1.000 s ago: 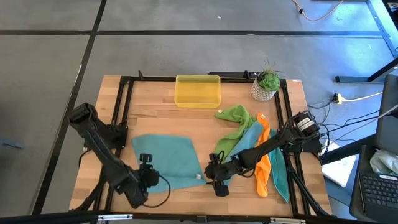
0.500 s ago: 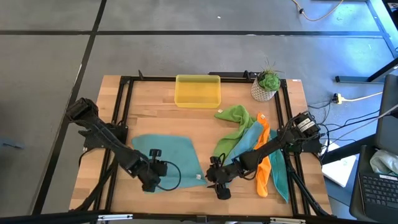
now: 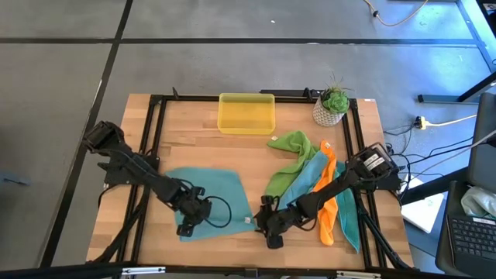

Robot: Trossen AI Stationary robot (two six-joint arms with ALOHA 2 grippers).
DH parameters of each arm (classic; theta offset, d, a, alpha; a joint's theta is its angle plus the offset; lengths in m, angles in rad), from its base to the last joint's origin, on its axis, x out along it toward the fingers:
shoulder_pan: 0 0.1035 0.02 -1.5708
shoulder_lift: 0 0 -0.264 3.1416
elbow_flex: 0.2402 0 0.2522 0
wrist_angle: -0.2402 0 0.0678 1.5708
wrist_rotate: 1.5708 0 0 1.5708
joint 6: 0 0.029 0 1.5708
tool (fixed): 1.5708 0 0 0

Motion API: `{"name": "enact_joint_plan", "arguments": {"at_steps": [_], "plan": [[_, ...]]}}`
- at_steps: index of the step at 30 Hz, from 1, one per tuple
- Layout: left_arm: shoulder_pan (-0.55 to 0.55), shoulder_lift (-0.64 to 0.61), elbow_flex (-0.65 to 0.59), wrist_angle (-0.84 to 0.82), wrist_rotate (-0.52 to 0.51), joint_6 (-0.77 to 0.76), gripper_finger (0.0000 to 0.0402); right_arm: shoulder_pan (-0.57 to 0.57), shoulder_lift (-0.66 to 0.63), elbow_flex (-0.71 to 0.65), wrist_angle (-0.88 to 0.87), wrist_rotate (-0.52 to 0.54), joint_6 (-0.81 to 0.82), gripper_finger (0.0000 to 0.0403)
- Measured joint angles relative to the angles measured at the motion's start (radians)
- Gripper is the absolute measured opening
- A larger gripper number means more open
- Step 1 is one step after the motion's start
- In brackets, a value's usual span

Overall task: Fold microfiber towels
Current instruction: Fold the left blue cloth

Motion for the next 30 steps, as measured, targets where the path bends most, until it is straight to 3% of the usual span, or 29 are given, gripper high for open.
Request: {"name": "enact_joint_plan", "arguments": {"at_steps": [9, 30], "plan": [[0.068, 0.000, 0.000, -0.004, 0.168, 0.009, 0.0106, 0.000, 0.001, 0.000, 0.021, 0.015, -0.022, 0.0229], [0.071, 0.042, -0.001, -0.059, 0.153, 0.000, 0.0106, -0.016, 0.038, 0.000, 0.071, -0.018, -0.032, 0.0217]]}}
